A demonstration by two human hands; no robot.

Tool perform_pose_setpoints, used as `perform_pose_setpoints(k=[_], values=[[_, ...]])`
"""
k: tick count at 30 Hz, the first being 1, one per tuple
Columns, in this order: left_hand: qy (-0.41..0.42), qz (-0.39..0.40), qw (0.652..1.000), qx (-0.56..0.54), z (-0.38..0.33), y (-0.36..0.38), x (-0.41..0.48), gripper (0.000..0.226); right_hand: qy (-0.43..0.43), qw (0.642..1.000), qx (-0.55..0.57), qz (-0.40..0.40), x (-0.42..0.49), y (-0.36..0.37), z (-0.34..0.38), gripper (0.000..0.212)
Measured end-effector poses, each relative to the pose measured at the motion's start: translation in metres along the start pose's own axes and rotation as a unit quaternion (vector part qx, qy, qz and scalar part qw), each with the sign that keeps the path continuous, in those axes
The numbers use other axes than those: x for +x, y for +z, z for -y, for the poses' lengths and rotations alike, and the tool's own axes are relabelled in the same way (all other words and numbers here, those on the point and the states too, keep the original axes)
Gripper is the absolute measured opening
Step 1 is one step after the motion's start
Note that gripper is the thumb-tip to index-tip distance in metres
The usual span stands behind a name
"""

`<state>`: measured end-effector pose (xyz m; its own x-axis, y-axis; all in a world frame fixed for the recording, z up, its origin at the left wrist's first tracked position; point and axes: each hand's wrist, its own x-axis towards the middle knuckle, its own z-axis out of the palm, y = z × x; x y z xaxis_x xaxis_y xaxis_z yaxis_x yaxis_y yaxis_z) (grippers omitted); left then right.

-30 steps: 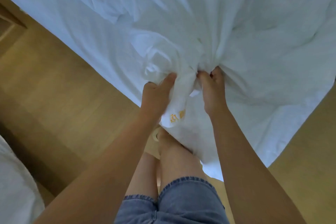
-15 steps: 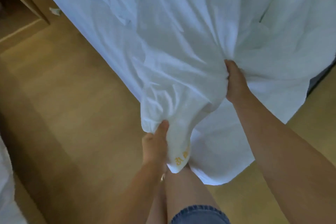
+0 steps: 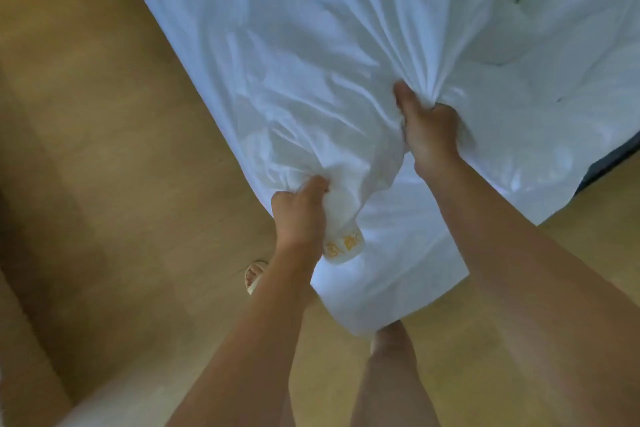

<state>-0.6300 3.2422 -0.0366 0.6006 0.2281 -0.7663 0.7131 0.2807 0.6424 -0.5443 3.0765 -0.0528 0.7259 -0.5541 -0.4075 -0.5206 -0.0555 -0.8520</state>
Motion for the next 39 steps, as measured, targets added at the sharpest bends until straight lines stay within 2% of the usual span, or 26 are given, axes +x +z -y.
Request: perform_pose_setpoints(k=[2, 5, 6, 9, 11, 14, 16, 18, 19, 20, 21, 23, 25, 26, 28, 30, 32, 34, 36, 37, 39], values=[[0.006, 0.019, 0.996, -0.082, -0.007, 0.000, -0.020, 0.012, 0.027, 0.994, 0.100, -0.023, 0.016, -0.030, 0.001, 0.024], [0.021, 0.007, 0.991, -0.129, 0.002, -0.010, -0.047, 0.035, 0.104, 0.973, 0.204, -0.004, 0.039, -0.080, 0.001, 0.020], [0.011, -0.011, 0.992, -0.128, 0.013, -0.006, -0.059, 0.035, 0.131, 0.968, 0.213, 0.001, 0.047, -0.097, -0.001, 0.021], [-0.033, -0.061, 0.994, -0.089, 0.052, 0.027, -0.081, 0.017, 0.192, 0.947, 0.259, 0.008, 0.067, -0.137, -0.015, 0.032], [-0.070, -0.090, 0.990, -0.082, 0.071, 0.042, -0.076, 0.018, 0.235, 0.933, 0.270, 0.031, 0.074, -0.152, -0.030, 0.042], [-0.051, -0.125, 0.990, -0.041, 0.092, 0.052, -0.056, 0.009, 0.241, 0.943, 0.219, 0.062, 0.080, -0.165, -0.048, 0.039], [-0.056, -0.146, 0.983, 0.093, 0.105, 0.056, -0.040, 0.019, 0.207, 0.957, 0.199, 0.052, 0.081, -0.165, -0.053, 0.028], [-0.097, -0.171, 0.928, 0.316, 0.116, 0.062, -0.029, 0.047, 0.149, 0.975, 0.159, 0.049, 0.080, -0.160, -0.049, 0.015], [-0.107, -0.182, 0.896, 0.391, 0.116, 0.069, -0.026, 0.062, 0.124, 0.981, 0.129, 0.068, 0.077, -0.156, -0.045, 0.014], [-0.086, -0.195, 0.872, 0.440, 0.113, 0.079, -0.024, 0.077, 0.104, 0.986, 0.086, 0.103, 0.074, -0.153, -0.040, 0.013], [-0.030, -0.196, 0.860, 0.471, 0.106, 0.094, -0.024, 0.088, 0.086, 0.984, 0.028, 0.152, 0.071, -0.151, -0.035, 0.013], [0.136, -0.144, 0.852, 0.484, 0.090, 0.134, -0.028, 0.094, 0.065, 0.955, -0.086, 0.275, 0.067, -0.153, -0.027, 0.014], [0.299, -0.077, 0.857, 0.412, 0.065, 0.179, -0.034, 0.077, 0.053, 0.921, -0.138, 0.360, 0.072, -0.162, -0.015, 0.013], [0.361, -0.061, 0.853, 0.371, 0.049, 0.201, -0.035, 0.064, 0.041, 0.912, -0.159, 0.375, 0.077, -0.167, -0.009, 0.014], [0.453, -0.058, 0.819, 0.346, 0.016, 0.246, -0.029, 0.050, 0.014, 0.902, -0.209, 0.378, 0.087, -0.176, 0.001, 0.016], [0.449, -0.032, 0.778, 0.439, -0.012, 0.286, -0.013, 0.060, -0.002, 0.905, -0.214, 0.368, 0.091, -0.181, 0.001, 0.019], [0.327, -0.018, 0.743, 0.584, -0.025, 0.315, 0.011, 0.071, 0.012, 0.935, -0.139, 0.326, 0.095, -0.184, 0.000, 0.026], [0.234, -0.034, 0.743, 0.626, -0.029, 0.322, 0.026, 0.062, 0.032, 0.967, -0.055, 0.246, 0.112, -0.187, 0.004, 0.026], [0.241, -0.033, 0.750, 0.615, -0.029, 0.315, 0.025, 0.039, 0.080, 0.976, 0.033, 0.200, 0.134, -0.185, 0.012, 0.015], [0.274, -0.001, 0.753, 0.598, -0.027, 0.309, 0.015, 0.031, 0.114, 0.968, 0.085, 0.206, 0.144, -0.181, 0.018, 0.010], [0.291, 0.148, 0.748, 0.578, -0.012, 0.289, -0.012, 0.026, 0.154, 0.934, 0.180, 0.268, 0.161, -0.171, 0.037, 0.025]])
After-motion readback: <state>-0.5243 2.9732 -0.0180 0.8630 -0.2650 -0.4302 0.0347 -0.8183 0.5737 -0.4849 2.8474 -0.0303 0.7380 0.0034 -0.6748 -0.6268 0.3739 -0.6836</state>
